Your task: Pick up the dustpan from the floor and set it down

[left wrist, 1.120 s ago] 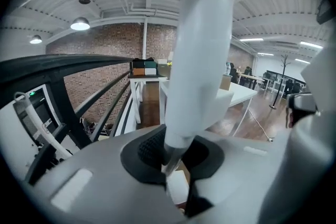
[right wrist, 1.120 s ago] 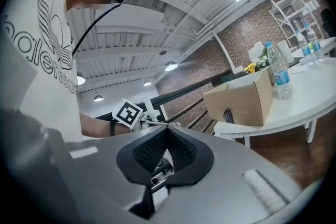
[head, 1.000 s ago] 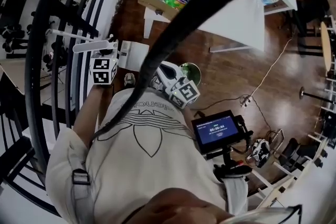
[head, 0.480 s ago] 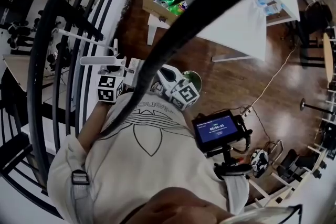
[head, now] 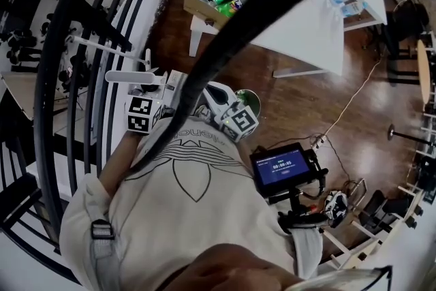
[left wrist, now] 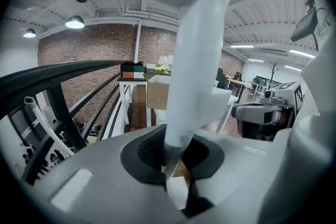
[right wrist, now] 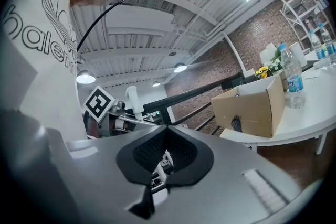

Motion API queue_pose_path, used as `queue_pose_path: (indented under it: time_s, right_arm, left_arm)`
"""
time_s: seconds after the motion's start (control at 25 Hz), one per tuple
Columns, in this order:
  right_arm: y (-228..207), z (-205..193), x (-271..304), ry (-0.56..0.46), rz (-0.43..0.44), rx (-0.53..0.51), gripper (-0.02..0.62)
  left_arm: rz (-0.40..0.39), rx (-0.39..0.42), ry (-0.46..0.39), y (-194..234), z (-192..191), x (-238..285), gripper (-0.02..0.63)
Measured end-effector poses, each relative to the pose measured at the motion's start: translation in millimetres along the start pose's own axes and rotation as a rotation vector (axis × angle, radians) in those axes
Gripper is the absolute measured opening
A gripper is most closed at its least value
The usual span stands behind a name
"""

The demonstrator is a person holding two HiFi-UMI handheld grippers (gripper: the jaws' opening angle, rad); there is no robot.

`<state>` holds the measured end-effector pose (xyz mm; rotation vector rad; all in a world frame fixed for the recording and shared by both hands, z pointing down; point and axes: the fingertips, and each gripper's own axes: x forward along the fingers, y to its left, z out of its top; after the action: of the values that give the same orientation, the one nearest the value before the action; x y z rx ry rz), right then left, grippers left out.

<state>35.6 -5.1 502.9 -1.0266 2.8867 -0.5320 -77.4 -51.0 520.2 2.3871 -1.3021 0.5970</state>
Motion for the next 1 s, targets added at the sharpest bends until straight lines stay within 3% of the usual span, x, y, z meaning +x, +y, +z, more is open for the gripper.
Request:
queue_pose_path:
  time_s: [0.76, 1.0]
  right_arm:
    - [-0.1, -10.9, -9.0, 0.036, -0.093, -0.006, 0.002]
    - [2.2, -33.1, -6.1, 0.086, -0.11, 0.063, 0.002]
  left_arm:
    - [0.028, 0.012, 0.007, 46.0, 1.5, 31.4, 0.069]
    - [0.084, -0.021, 0.027, 81.6, -25.2, 65.6, 0.069]
